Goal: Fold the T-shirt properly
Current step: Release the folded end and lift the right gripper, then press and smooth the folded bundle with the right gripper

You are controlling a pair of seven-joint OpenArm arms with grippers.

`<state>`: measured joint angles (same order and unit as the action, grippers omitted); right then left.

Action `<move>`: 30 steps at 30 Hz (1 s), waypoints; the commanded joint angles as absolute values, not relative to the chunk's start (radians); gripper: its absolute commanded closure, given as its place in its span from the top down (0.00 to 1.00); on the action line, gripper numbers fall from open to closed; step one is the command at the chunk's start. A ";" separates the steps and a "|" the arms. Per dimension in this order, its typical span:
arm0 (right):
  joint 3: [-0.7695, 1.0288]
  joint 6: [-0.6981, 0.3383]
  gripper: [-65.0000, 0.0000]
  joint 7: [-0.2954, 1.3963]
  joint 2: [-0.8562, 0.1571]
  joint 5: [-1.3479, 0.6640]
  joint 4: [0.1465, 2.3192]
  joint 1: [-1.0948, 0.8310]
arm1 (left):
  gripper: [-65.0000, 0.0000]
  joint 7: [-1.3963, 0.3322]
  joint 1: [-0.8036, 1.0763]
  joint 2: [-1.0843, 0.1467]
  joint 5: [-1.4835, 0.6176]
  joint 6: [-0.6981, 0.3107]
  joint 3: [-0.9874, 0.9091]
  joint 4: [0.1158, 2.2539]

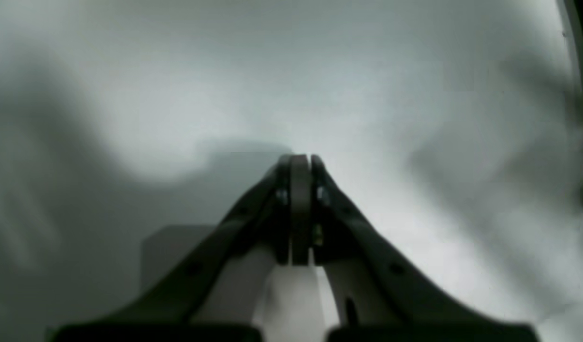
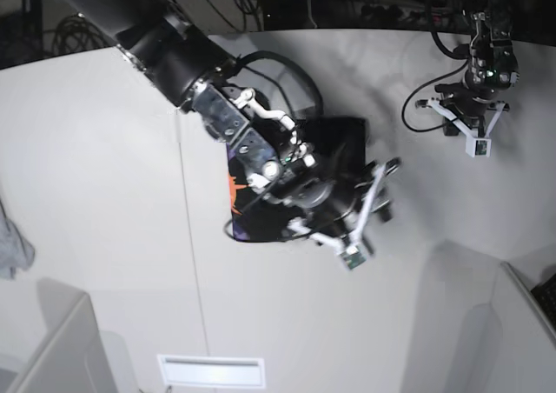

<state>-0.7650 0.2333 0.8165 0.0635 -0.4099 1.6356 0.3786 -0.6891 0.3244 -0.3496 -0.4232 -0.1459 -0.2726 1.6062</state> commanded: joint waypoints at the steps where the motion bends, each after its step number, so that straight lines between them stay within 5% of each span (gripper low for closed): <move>1: -0.731 0.260 0.28 0.803 0.042 -0.406 1.673 0.400 | 0.00 -0.684 0.321 -0.363 -0.424 -0.143 -0.278 1.616; 3: -0.688 0.315 0.01 0.805 -0.001 -0.406 1.705 0.397 | 0.00 -0.684 0.323 -0.363 -0.424 -0.143 -0.278 1.616; 8: -0.564 0.455 0.00 0.829 -0.067 -0.406 1.715 0.332 | 0.00 -0.682 0.323 -0.363 -0.424 -0.143 -0.278 1.618; 14: -0.512 0.460 0.00 0.828 -0.145 -0.406 1.650 0.288 | 0.00 -0.682 0.329 -0.363 -0.423 -0.143 -0.280 1.635; 30: -0.587 0.460 0.00 0.825 -0.120 -0.406 1.584 0.236 | 0.00 -0.682 0.334 -0.363 -0.424 -0.143 -0.280 1.635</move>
<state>-0.5941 0.4603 0.8444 -0.1204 -0.4164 1.5684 0.2142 -0.6922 0.3336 -0.3496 -0.4198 -0.1455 -0.2733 1.6169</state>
